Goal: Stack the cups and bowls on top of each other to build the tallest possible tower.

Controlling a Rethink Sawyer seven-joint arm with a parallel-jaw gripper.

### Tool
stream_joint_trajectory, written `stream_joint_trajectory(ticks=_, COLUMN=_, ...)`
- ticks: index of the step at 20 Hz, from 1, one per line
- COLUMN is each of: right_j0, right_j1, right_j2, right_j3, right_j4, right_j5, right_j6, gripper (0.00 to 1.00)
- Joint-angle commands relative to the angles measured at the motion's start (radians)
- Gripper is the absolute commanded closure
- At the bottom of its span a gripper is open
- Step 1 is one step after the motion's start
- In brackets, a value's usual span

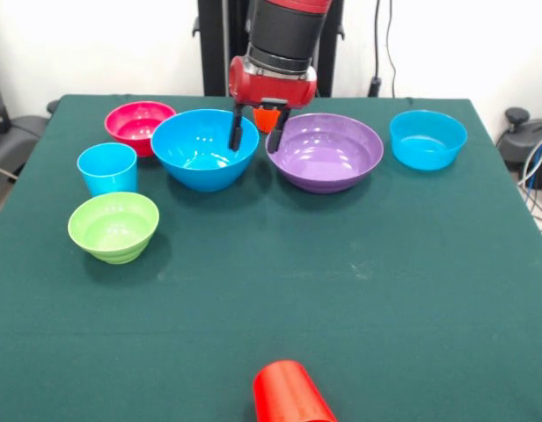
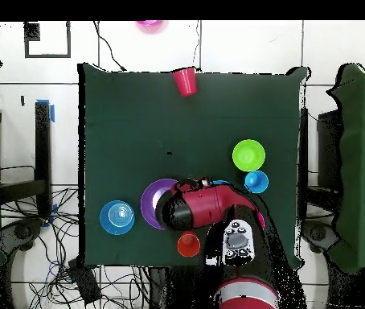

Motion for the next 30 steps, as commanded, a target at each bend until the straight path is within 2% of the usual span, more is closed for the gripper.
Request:
stream_joint_trajectory(ticks=1, right_j0=-0.031, right_j1=0.021, right_j2=0.072, right_j3=0.021, right_j4=-0.081, right_j5=0.016, right_j6=-0.011, gripper=0.0)
stream_joint_trajectory(ticks=14, right_j0=-0.037, right_j1=0.031, right_j2=0.075, right_j3=0.02, right_j4=-0.085, right_j5=0.007, right_j6=0.023, gripper=0.0)
stream_joint_trajectory(ticks=19, right_j0=-0.013, right_j1=0.068, right_j2=0.04, right_j3=0.013, right_j4=-0.091, right_j5=-0.068, right_j6=0.076, gripper=0.0)
stream_joint_trajectory(ticks=30, right_j0=0.039, right_j1=0.177, right_j2=-0.026, right_j3=-0.019, right_j4=-0.08, right_j5=-0.195, right_j6=0.115, gripper=0.0)
